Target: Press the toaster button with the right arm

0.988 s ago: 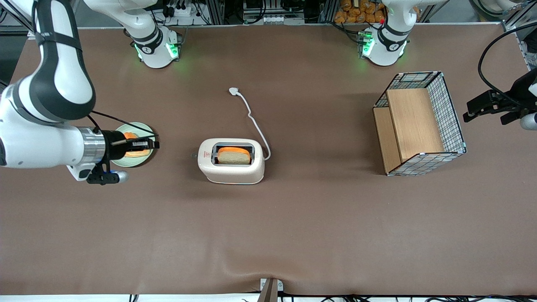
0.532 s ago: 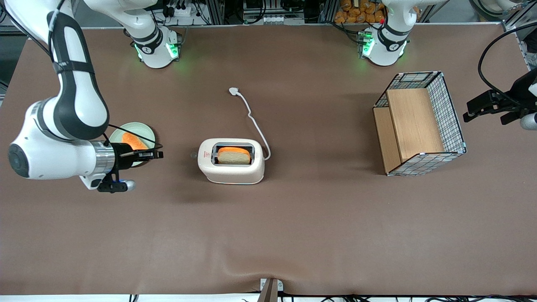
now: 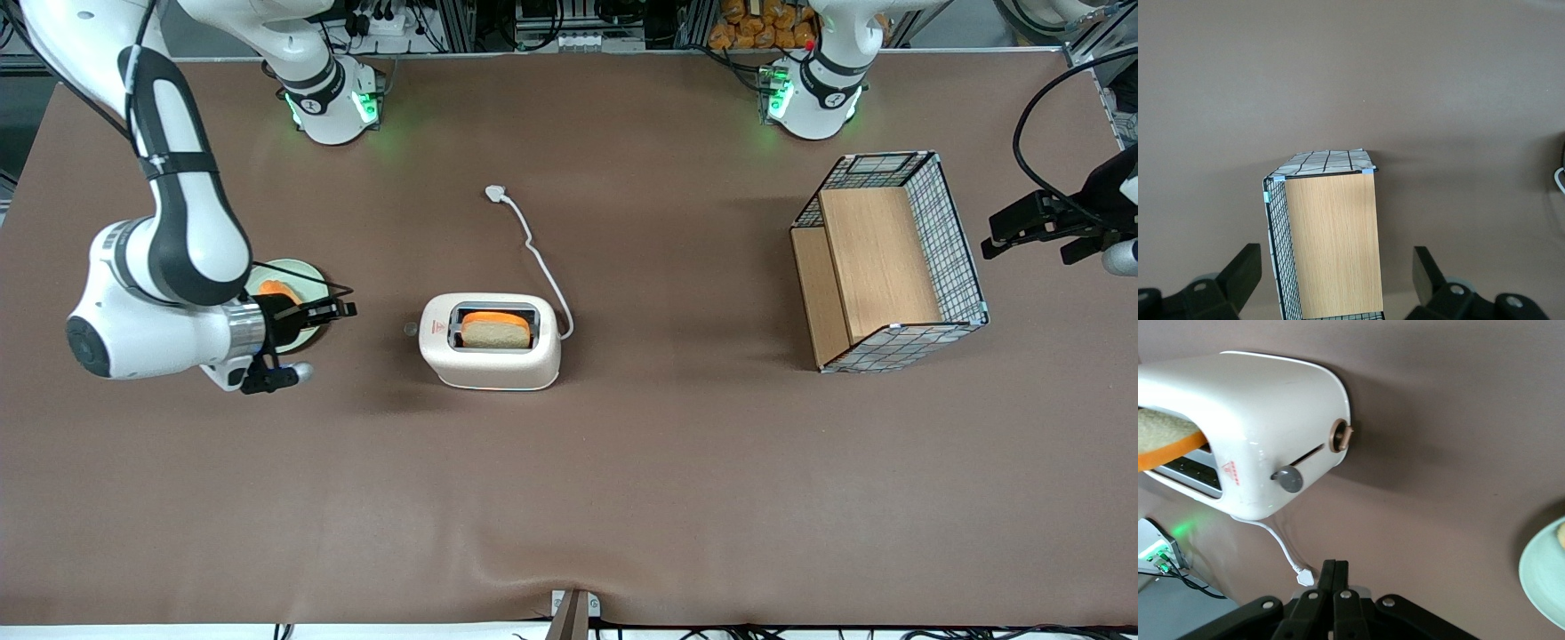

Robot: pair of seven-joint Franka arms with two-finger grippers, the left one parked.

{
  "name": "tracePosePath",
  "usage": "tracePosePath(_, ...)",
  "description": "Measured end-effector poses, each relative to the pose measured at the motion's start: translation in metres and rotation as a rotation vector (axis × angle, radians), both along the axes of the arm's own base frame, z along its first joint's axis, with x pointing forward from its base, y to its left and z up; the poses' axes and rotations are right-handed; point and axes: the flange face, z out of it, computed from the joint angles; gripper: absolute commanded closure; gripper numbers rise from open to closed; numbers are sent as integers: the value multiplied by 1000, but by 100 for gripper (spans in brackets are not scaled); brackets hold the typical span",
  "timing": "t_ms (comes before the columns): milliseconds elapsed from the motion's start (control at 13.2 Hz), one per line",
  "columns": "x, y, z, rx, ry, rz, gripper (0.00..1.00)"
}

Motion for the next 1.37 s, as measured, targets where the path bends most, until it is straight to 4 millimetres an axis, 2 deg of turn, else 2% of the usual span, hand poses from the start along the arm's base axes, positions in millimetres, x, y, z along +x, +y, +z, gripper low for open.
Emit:
tracePosePath(152, 0, 12, 1, -2, -19, 12, 100)
tracePosePath(456, 3, 22, 0, 6, -84, 42, 100)
tracePosePath(760, 4, 60, 0, 0, -167, 77, 100)
tracePosePath(1064, 4, 57, -5, 6, -171, 52, 100)
tracePosePath(1368, -1, 56, -22, 35, -137, 12, 100)
